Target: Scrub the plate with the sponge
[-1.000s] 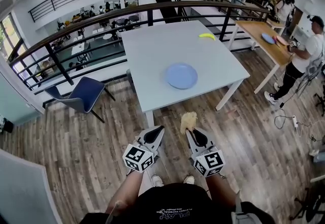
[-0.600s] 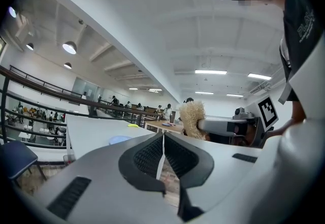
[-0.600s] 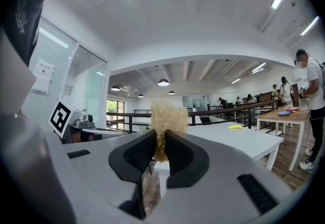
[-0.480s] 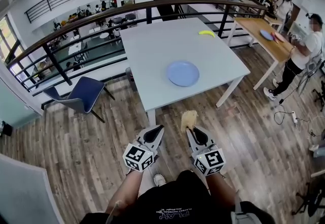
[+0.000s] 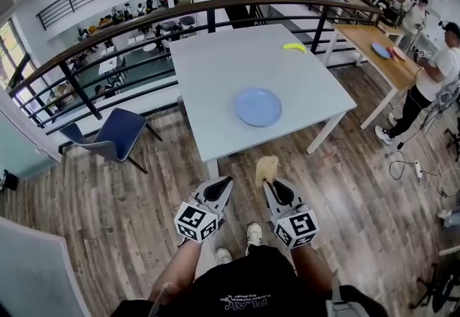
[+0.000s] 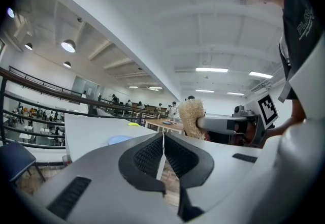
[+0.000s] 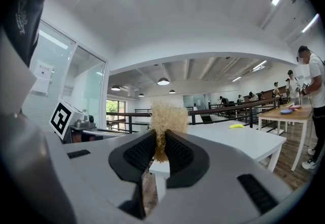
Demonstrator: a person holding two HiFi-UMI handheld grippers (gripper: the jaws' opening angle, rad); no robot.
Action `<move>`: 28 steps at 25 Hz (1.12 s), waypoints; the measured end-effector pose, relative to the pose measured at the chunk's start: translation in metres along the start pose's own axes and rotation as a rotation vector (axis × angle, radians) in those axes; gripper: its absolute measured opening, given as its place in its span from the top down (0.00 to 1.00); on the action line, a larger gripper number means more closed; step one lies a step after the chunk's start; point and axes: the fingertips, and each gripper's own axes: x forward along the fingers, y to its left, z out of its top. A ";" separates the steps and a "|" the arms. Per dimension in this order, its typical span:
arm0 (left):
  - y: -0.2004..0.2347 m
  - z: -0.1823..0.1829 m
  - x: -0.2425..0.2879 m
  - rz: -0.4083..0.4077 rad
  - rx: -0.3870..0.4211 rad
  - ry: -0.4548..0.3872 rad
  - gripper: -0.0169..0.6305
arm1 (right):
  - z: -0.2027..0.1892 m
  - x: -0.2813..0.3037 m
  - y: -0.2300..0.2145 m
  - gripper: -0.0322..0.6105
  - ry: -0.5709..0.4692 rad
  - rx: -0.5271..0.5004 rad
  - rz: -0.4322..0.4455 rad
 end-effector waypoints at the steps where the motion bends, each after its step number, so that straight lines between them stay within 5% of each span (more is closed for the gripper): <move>1: 0.002 0.001 0.005 0.004 0.007 0.004 0.94 | 0.001 0.003 -0.005 0.85 0.000 0.001 0.005; 28: 0.062 0.022 0.135 0.067 0.117 0.078 0.94 | 0.010 0.092 -0.129 0.85 -0.021 0.046 0.047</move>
